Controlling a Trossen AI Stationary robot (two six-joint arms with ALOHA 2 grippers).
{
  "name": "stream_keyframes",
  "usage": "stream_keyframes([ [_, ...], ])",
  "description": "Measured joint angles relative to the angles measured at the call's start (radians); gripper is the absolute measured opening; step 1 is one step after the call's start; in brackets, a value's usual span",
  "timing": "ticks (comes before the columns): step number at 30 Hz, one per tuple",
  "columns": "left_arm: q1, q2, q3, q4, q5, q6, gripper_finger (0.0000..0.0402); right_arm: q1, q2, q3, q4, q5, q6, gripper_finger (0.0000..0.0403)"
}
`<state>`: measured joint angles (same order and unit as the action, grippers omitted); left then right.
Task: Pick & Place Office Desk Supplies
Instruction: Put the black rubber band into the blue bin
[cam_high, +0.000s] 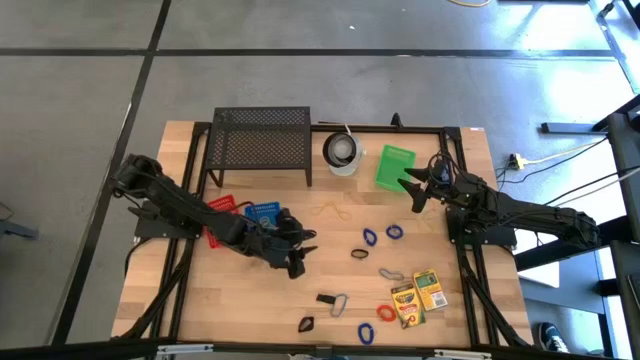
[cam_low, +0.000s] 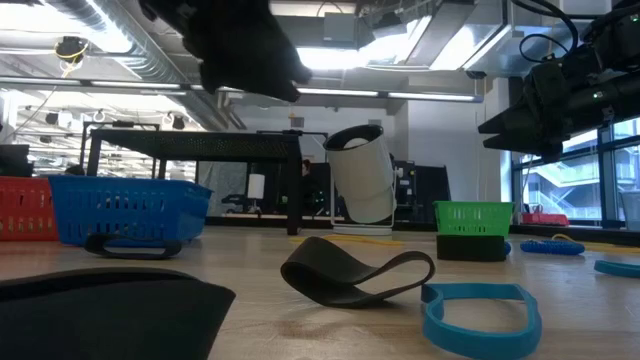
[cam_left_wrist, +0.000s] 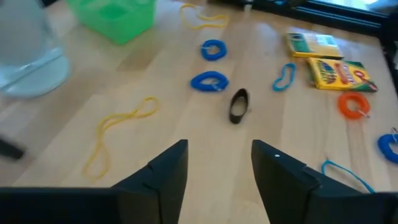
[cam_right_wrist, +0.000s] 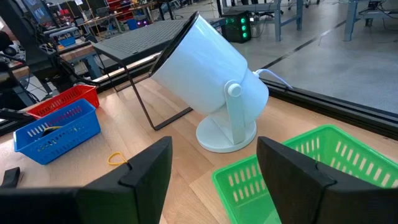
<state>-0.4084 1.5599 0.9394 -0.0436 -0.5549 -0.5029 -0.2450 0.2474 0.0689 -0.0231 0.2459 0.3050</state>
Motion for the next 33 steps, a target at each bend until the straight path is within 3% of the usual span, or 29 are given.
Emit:
stream_keyframes([
  [10,-0.002,0.057,0.0,0.048,0.08,0.019,0.0198,0.0,0.0,0.0,0.0,0.0,-0.009,0.0237],
  [16,-0.033,0.058,0.0,0.048,0.08,-0.031,0.0195,0.0,0.0,0.0,0.0,0.0,-0.214,0.0237],
  [21,-0.085,0.058,0.0,0.039,0.124,-0.05,0.0195,0.0,0.0,0.0,0.0,0.0,-0.268,0.0237],
  [25,-0.126,0.058,0.0,-0.017,0.181,-0.037,0.0192,0.0,0.0,0.0,0.0,-0.007,-0.201,0.0237],
  [29,-0.159,0.058,0.0,-0.17,0.181,-0.055,0.0192,0.0,0.0,0.0,0.001,-0.07,0.041,0.0237],
  [33,-0.176,0.074,0.0,-0.319,0.163,-0.079,0.0192,0.0,0.0,0.0,0.007,-0.079,0.102,0.0237],
])
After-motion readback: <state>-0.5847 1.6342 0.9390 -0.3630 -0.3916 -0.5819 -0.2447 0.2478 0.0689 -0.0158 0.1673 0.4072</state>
